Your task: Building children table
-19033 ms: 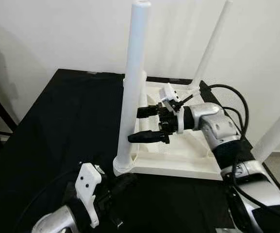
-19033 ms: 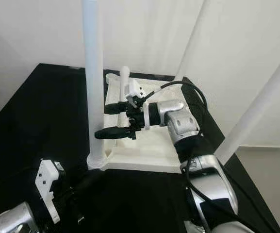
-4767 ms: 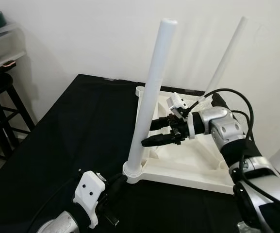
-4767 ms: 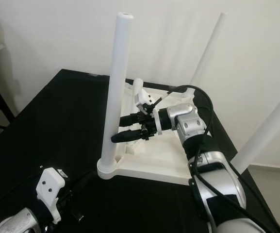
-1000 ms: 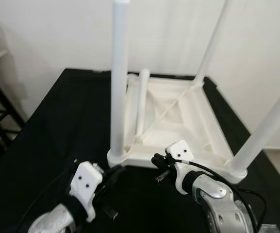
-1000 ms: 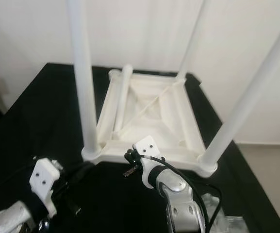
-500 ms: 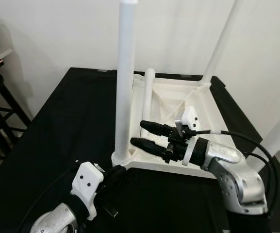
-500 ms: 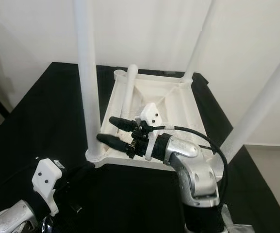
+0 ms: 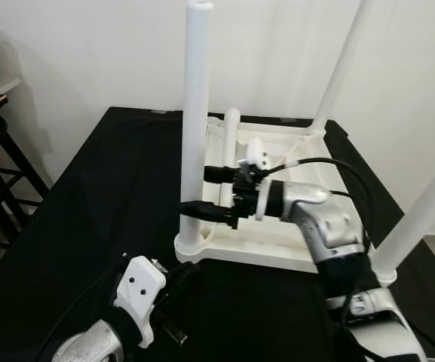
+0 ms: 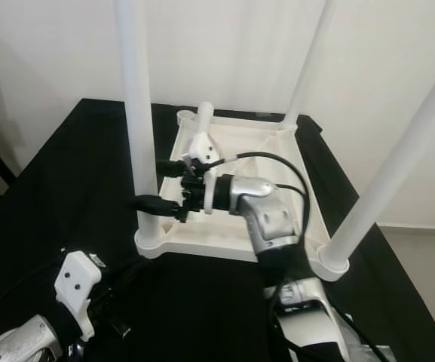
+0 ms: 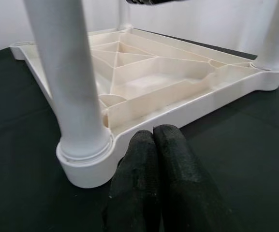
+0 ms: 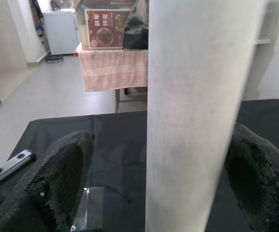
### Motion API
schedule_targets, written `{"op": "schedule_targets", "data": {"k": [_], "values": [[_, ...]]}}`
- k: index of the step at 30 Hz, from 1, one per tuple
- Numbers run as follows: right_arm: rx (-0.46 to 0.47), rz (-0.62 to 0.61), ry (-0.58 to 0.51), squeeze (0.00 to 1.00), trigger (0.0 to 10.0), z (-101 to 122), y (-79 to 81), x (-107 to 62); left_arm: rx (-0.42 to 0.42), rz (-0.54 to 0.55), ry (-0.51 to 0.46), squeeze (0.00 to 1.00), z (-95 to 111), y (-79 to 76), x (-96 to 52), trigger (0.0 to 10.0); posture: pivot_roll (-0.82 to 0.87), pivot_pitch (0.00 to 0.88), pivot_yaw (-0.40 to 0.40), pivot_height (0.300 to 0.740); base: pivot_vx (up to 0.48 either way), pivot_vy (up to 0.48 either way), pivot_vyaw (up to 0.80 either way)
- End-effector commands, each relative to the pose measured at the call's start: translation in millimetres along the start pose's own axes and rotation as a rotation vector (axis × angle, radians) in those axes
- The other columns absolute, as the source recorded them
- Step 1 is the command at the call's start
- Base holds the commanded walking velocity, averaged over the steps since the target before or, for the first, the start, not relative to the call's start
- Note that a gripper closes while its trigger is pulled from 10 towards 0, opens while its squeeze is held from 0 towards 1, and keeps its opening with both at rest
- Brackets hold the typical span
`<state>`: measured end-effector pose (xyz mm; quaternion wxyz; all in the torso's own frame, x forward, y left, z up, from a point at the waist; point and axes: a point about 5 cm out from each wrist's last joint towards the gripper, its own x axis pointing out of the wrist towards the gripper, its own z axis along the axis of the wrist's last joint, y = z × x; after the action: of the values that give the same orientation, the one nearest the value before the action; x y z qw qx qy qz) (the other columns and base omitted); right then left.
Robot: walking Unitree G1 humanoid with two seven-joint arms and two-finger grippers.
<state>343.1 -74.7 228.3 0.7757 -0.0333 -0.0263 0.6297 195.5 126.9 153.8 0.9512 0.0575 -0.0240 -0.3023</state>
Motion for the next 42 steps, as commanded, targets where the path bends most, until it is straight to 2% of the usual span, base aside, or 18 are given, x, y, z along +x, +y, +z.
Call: {"op": "schedule_targets", "data": {"k": [1,3,5,6,14,20,21,23,24,25,26,27,28,34,37,38,41,42], "values": [[0.012,0.048,-0.006,0.00,10.0,-1,-1.0,8.2,-0.006,-0.011,0.007,0.00,0,-4.3,-1.2,10.0,0.14,0.054,-0.100,0.740,0.000,0.000,0.00],[0.040,0.102,-0.027,0.00,9.1,-2,-0.6,16.1,-0.008,-0.011,0.007,0.00,0,-5.2,-1.7,10.0,0.15,0.056,-0.101,0.740,0.000,0.000,0.00],[0.040,0.102,-0.027,0.00,9.1,-2,-0.6,16.1,-0.008,-0.011,0.007,0.00,0,-5.2,-1.7,10.0,0.15,0.056,-0.101,0.740,0.000,0.000,0.00],[0.044,0.113,-0.032,0.00,0.0,-3,-1.8,19.0,-0.009,-0.011,0.007,0.00,0,-5.5,-1.9,10.0,0.15,0.057,-0.102,0.740,0.000,0.000,0.00],[0.048,0.070,-0.068,0.00,0.0,-4,-14.3,13.4,-0.013,-0.010,0.004,0.00,1,-6.4,-1.1,10.0,0.14,0.063,-0.104,0.740,0.000,0.000,0.00],[0.004,-0.092,-0.013,0.00,0.0,-11,-17.5,-5.7,-0.014,-0.010,-0.001,0.00,2,-6.1,0.1,10.0,0.12,0.071,-0.112,0.740,0.000,0.000,0.00],[0.013,-0.250,0.011,0.00,0.0,-19,-10.3,-15.5,-0.013,-0.009,-0.003,0.00,3,-5.2,0.3,10.0,0.11,0.080,-0.117,0.740,0.000,0.000,0.00],[0.027,-0.323,0.015,0.00,0.0,-23,-4.3,-19.0,-0.013,-0.008,-0.003,0.00,3,-4.6,0.3,10.0,0.11,0.080,-0.117,0.740,0.000,0.000,0.00],[0.063,-0.603,0.031,0.00,0.0,-35,5.8,-21.0,-0.011,-0.007,-0.004,0.00,3,-3.2,-0.2,10.0,0.10,0.084,-0.115,0.740,0.000,0.000,0.00],[0.063,-0.603,0.031,0.00,0.0,-35,5.8,-21.0,-0.011,-0.007,-0.004,0.00,3,-3.2,-0.2,10.0,0.10,0.084,-0.115,0.740,0.000,0.000,0.00],[0.116,-0.818,0.124,0.00,0.0,-57,29.3,-27.9,-0.010,-0.006,-0.004,0.00,4,-0.6,-0.7,10.0,0.08,0.092,-0.099,0.740,0.000,0.000,0.00],[0.116,-0.818,0.124,0.00,0.0,-57,29.3,-27.9,-0.010,-0.006,-0.004,0.00,4,-0.6,-0.7,10.0,0.08,0.092,-0.099,0.740,0.000,0.000,0.00],[0.051,-0.849,0.219,0.00,0.0,-68,65.1,-27.2,-0.004,-0.008,0.001,0.00,2,4.2,-0.5,10.0,0.07,0.081,-0.075,0.740,0.000,0.000,0.00],[0.060,-0.807,0.177,0.00,0.0,-60,50.6,-34.6,-0.006,-0.009,0.002,0.00,0,6.1,0.7,10.0,0.08,0.068,-0.094,0.740,0.000,0.000,0.00],[0.090,-0.754,0.199,0.00,0.0,-63,55.9,-29.9,-0.003,0.000,0.002,0.00,1,6.8,-0.3,10.0,0.08,0.067,-0.092,0.740,0.000,0.000,0.00],[0.097,-0.717,0.202,0.00,10.0,-63,59.8,-25.8,-0.002,0.005,0.001,0.00,1,7.4,-1.1,10.0,0.09,0.066,-0.097,0.740,0.000,0.000,0.00],[0.113,-0.681,0.182,0.00,10.0,-59,63.3,-22.0,-0.001,0.006,0.001,0.00,1,7.9,-1.4,10.0,0.08,0.063,-0.090,0.740,0.000,0.000,0.00],[0.134,-0.612,0.124,1.00,10.0,-51,63.0,-18.5,-0.003,0.005,0.001,0.00,1,8.0,-1.2,10.0,0.08,0.059,-0.084,0.740,0.000,0.000,0.00]]}}
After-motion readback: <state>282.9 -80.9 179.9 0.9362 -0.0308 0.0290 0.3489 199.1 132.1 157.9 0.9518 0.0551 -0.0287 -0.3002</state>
